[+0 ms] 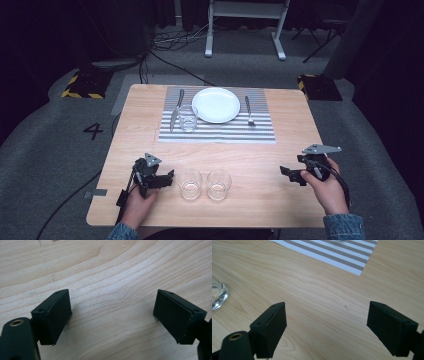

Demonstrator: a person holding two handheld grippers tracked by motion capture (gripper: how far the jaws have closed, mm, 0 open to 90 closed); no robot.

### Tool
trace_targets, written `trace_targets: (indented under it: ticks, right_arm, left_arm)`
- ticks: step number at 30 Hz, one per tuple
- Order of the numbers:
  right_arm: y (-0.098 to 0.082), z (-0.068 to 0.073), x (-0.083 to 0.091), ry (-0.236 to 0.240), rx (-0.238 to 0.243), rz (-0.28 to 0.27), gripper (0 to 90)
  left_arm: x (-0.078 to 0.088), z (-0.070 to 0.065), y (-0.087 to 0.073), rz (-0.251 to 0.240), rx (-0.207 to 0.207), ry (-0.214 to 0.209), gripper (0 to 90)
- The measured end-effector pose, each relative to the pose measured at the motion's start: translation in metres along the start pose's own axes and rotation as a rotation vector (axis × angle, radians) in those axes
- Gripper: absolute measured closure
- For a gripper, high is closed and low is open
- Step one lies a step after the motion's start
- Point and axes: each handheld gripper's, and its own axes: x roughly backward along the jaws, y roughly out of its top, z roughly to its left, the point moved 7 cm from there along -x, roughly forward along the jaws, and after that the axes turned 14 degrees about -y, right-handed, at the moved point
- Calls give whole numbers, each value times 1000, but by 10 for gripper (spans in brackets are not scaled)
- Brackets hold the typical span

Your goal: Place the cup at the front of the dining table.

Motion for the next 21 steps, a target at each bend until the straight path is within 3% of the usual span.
trace_targets:
  ticks: [14,21]
  right_arm:
    - [-29,7,-18,24,-26,-8,164]
    - [-42,13,-27,7,-3,23,164]
  left_arm:
    - [0,0,0,0,0,0,150]
    - [0,0,0,0,0,0,150]
